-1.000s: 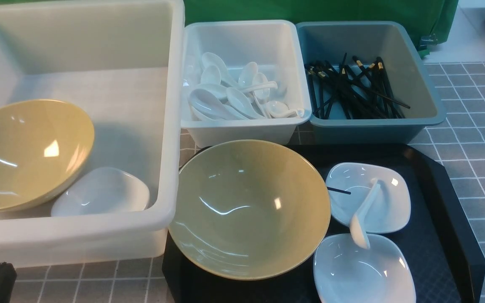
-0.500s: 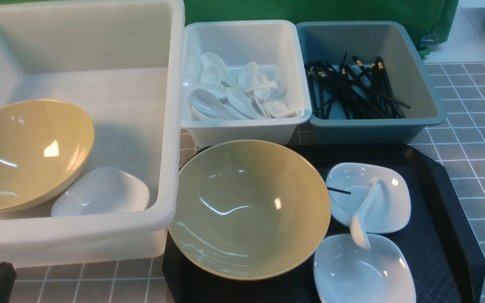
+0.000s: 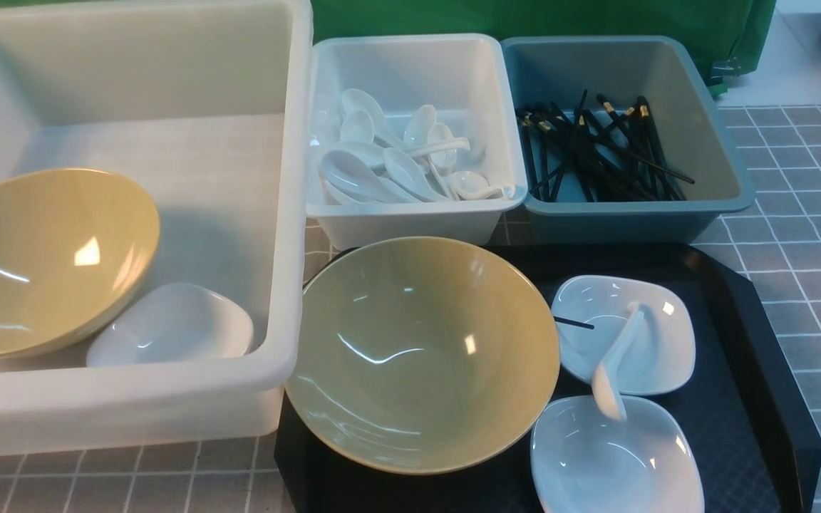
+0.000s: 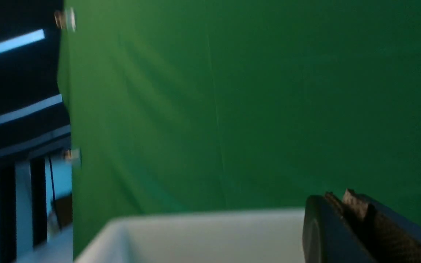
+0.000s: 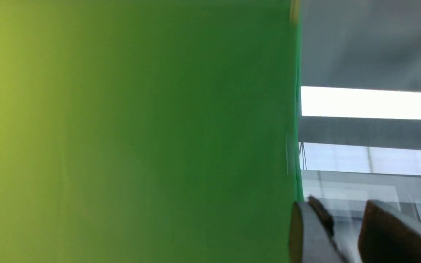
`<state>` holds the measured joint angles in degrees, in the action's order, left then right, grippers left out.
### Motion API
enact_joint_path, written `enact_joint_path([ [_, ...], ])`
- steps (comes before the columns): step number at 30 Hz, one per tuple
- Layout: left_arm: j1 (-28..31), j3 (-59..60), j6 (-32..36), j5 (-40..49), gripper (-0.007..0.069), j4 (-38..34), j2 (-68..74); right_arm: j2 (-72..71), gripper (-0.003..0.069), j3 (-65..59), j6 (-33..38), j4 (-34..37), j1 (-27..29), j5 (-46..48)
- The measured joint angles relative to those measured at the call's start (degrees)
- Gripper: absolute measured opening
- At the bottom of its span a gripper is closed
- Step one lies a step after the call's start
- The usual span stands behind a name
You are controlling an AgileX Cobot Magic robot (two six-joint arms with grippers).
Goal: On grey table put chopsticks spoon bowls plates into blue grey white boxes.
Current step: 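Grasp the large bowl on the tray by its rim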
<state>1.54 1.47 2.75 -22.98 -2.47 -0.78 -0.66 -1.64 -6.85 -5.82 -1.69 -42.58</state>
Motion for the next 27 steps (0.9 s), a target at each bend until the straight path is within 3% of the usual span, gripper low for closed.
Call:
enact_joint_path([
  [4,0.0,0.0,-2.08,-15.63,0.0015,-1.69,0.0,-0.04,0.0237,0.05,-7.53,0.0,0.0,-20.4],
  [6,0.0,-0.26,-4.63,-19.41,0.0015,-3.67,-0.07,-0.2,0.0237,0.05,-13.32,0.0,0.0,-22.93],
  [10,0.0,-8.25,-7.3,-12.18,0.0002,-4.31,-0.09,-0.38,0.0237,4.28,-19.25,0.0,0.0,-10.3],
  [15,0.0,-30.49,-6.1,9.4,-0.0007,-3.38,9.03,5.82,0.0237,20.66,-13.46,0.0,0.0,20.51],
  [20,0.0,-37.84,-5.81,16.92,-0.0007,-1.71,20.83,15.01,0.0237,24.48,-5.73,0.0,0.0,26.62],
  [27,0.0,-39.0,-8.99,19.44,-0.0007,-2.72,35.06,22.6,0.0237,24.58,-5.73,0.0,0.0,27.92],
])
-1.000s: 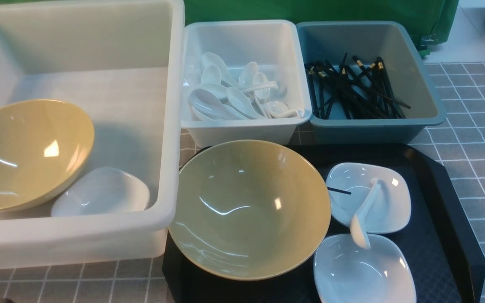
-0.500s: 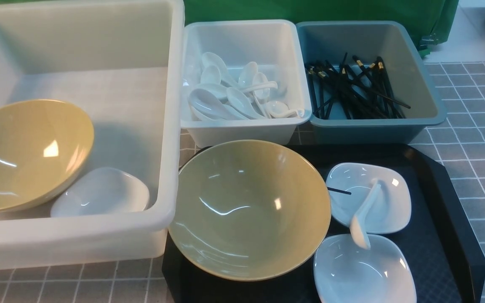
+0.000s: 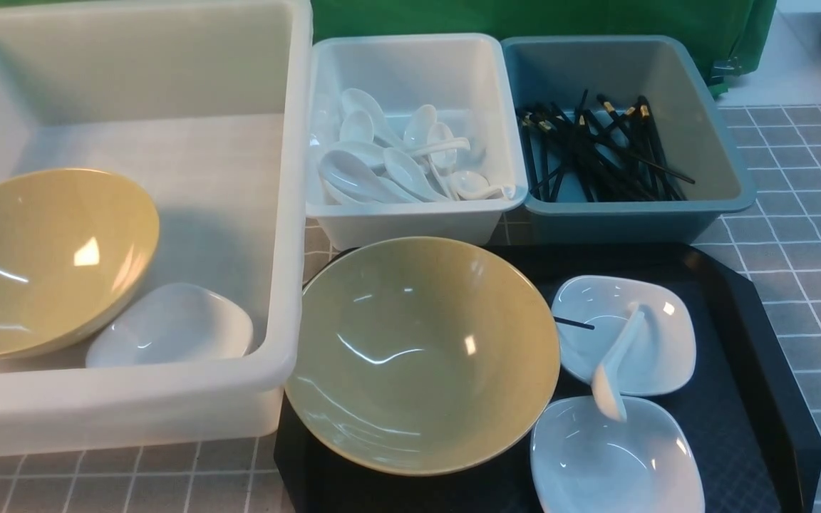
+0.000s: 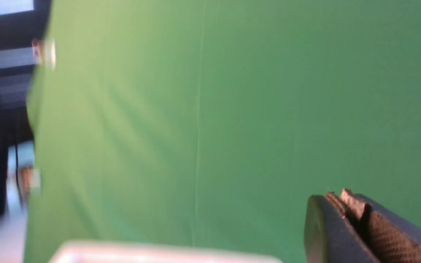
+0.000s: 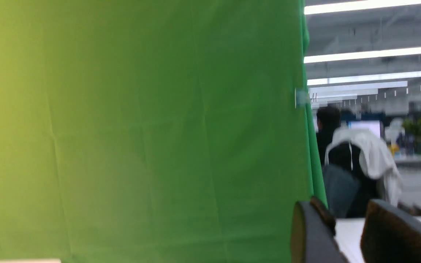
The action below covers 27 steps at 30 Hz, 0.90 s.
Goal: On grey table put chopsticks spoon bowls plates into blue grey white boxes.
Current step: 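Grasp the large bowl on the tray by its rim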
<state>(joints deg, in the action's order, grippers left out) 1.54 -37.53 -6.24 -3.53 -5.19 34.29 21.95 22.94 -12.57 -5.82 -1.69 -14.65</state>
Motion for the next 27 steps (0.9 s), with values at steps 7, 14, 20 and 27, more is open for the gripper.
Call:
enact_joint_path([
  [7,-7.01,-9.83,0.11,23.86,-0.0007,-0.95,11.38,1.83,0.0237,0.08,-1.22,0.0,0.0,7.76],
  [14,-23.18,-25.58,14.59,49.1,-0.0007,-11.59,28.57,7.73,0.0201,4.96,5.5,2.17,0.0,42.26],
  [20,-33.25,-35.5,21.72,58.08,-0.0007,-14.26,44.63,14.21,0.0055,9.61,23.71,15.57,0.0,62.42],
  [27,-42.3,-48.79,21.93,64.08,-0.0007,-5.31,67.26,15.94,0.0033,9.28,36.11,26.65,0.0,65.02],
])
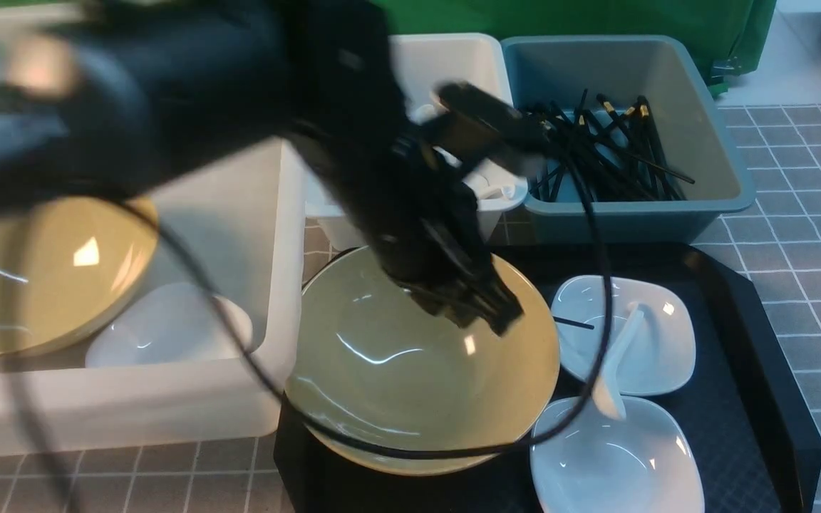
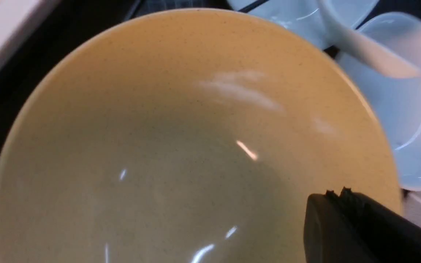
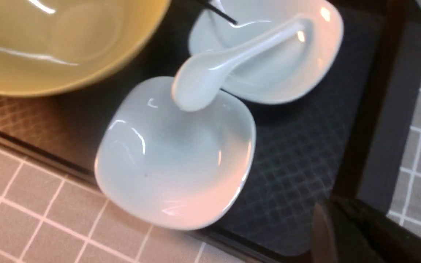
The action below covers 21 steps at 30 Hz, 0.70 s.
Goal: On grey table put chopsticks spoon bowls plates into blue grey white boxes.
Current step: 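Grasp the large bowl on the tray by its rim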
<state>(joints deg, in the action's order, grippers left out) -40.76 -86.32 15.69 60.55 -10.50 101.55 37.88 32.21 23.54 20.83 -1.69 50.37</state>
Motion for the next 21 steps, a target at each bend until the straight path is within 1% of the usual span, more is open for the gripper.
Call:
enact_joint_path([
  [1,-1.58,-2.64,-0.91,0.44,-0.0007,3.21,4.82,0.0,0.0033,-0.97,0.49,0.23,0.0,0.01],
  [2,-1.74,-2.95,-1.05,0.49,-0.0007,3.59,5.39,0.0,0.0033,-1.1,0.54,0.23,0.0,0.01],
  [4,-3.6,-6.93,-2.73,0.82,-0.0007,7.33,12.39,0.0,0.0033,-2.73,0.86,0.28,0.0,-0.97],
  [9,-5.8,-10.48,-4.16,1.13,-0.0007,8.71,17.74,0.0,0.0033,-5.54,1.31,0.53,0.0,-5.11],
  [11,-6.55,-11.51,-4.16,0.63,-0.0007,6.84,18.23,0.0,0.0033,-6.18,1.36,0.85,0.0,-6.24],
  [12,-6.73,-12.05,-4.16,0.27,-0.0007,5.23,18.28,0.0,0.0033,-6.31,1.36,1.28,0.0,-6.63],
  [13,-7.02,-12.99,-4.04,-0.85,-0.0007,1.33,18.28,0.0,0.0034,-6.31,1.36,1.74,0.0,-7.08],
  [14,-7.09,-13.16,-4.04,-0.99,-0.0007,0.95,18.28,0.0,0.0034,-6.36,1.36,1.74,0.0,-7.15],
  [17,-7.25,-15.41,-4.07,-2.04,-0.0005,-3.78,18.28,0.0,0.0034,-6.35,1.36,1.93,0.0,-7.58],
  [19,-7.25,-17.0,-4.62,-1.68,-0.0001,-3.6,18.28,0.0,0.0034,-6.35,1.36,1.93,0.0,-7.7],
  [20,-7.13,-19.57,-5.92,-0.43,0.0015,-1.23,18.01,0.0,0.0034,-6.35,1.36,1.93,0.0,-7.7],
  [21,-7.13,-19.82,-6.16,0.05,0.0021,-0.34,17.92,0.0,0.0034,-6.35,1.36,1.93,0.0,-7.7],
])
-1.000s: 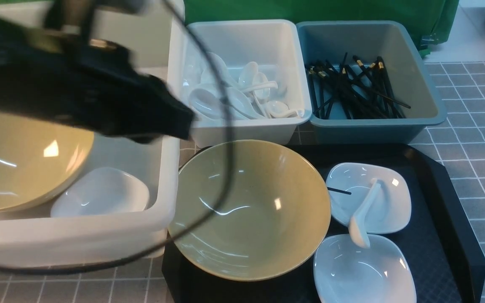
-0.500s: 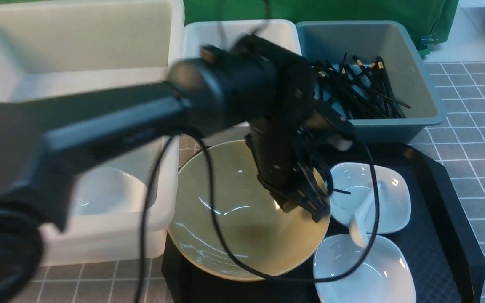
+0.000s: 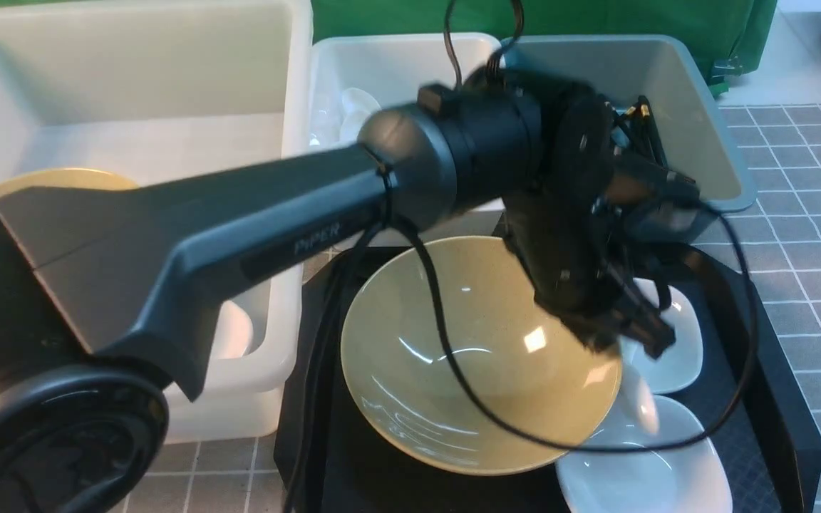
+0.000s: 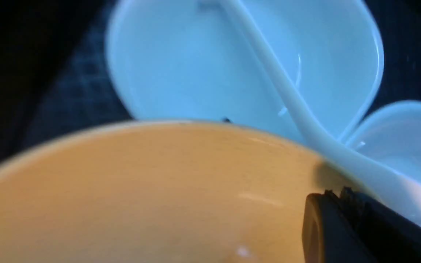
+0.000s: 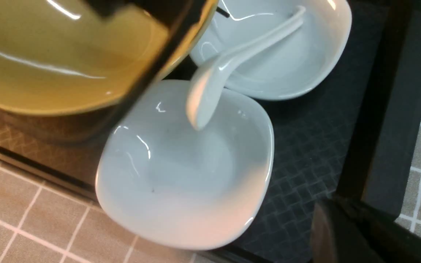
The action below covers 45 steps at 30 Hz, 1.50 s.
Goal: On grey table put chopsticks spoon bowls plates into blue grey white boxes.
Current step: 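Grasp the large bowl on the tray by its rim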
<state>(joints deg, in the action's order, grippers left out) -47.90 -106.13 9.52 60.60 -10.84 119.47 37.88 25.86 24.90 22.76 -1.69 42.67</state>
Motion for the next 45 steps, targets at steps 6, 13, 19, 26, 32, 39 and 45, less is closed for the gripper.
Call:
enact_joint_path([
  [6,2.22,-3.18,-2.2,8.98,0.0201,15.3,-2.37,0.0,0.0036,0.0,0.05,0.09,0.0,-0.19],
  [13,7.7,-3.18,-6.87,9.86,0.0465,20.26,-1.95,0.0,0.0039,0.0,0.05,0.2,0.0,-0.3],
  [19,12.02,-3.13,-7.88,10.06,0.0523,15.34,1.0,0.0,0.0038,0.0,0.05,0.6,0.0,-0.49],
  [26,12.21,-2.81,-7.83,10.0,0.0526,14.89,4.69,0.0,0.0038,0.0,0.05,1.15,0.0,-0.84],
  [32,12.26,-2.44,-5.83,9.82,0.0399,12.23,5.99,0.0,0.0041,0.0,0.05,1.54,0.0,-0.91],
  [39,12.49,-2.44,-3.14,11.31,0.0142,10.35,4.85,0.0,0.0043,0.0,0.05,1.71,0.0,-1.04],
  [45,12.16,-2.21,-1.2,10.6,0.0017,8.63,-1.1,0.0,0.0043,0.0,0.05,1.77,0.0,-1.04],
])
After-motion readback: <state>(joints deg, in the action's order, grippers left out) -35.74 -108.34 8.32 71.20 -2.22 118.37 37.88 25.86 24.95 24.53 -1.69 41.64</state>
